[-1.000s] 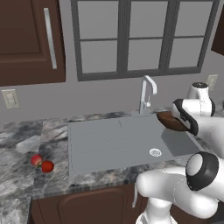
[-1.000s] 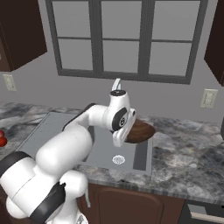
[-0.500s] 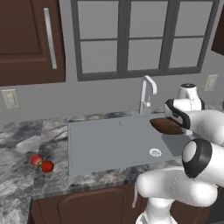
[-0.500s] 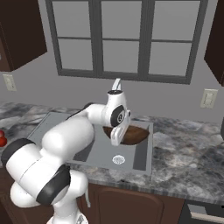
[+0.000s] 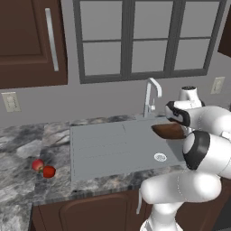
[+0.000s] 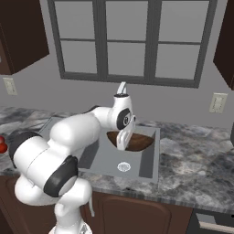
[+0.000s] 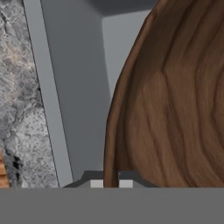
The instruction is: Remove the bell pepper and apple from the sink. Then move the bowl and cup from the counter to the sink for washing.
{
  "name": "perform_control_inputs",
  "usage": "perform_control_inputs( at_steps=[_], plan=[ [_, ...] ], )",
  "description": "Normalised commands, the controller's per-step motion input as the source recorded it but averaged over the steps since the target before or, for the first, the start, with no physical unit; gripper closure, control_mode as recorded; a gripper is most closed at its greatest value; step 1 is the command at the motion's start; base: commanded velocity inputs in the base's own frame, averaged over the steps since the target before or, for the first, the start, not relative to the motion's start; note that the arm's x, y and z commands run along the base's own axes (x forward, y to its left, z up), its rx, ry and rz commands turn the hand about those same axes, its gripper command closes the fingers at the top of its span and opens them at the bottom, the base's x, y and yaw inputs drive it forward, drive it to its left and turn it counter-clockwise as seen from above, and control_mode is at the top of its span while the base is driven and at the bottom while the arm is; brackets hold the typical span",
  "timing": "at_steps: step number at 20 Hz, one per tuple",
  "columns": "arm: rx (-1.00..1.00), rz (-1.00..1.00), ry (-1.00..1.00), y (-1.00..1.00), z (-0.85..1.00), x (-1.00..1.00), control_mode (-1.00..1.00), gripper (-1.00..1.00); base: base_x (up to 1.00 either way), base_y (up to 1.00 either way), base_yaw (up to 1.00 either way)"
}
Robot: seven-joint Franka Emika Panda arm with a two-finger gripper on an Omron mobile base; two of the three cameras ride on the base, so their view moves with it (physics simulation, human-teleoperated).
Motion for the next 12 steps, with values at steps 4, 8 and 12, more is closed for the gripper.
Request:
perform_control_inputs(
  at_steps=[4,8,12],
  plan=[
    [0.03,0.02,0.00,0.02,-0.18,0.12,-1.00,1.00,0.00,0.00,0.00],
    [0.04,0.01,0.00,0.02,-0.20,0.09,-1.00,1.00,0.00,0.00,0.00],
    [0.05,0.00,0.00,0.06,-0.22,0.10,-1.00,1.00,0.00,0.00,0.00]
  ],
)
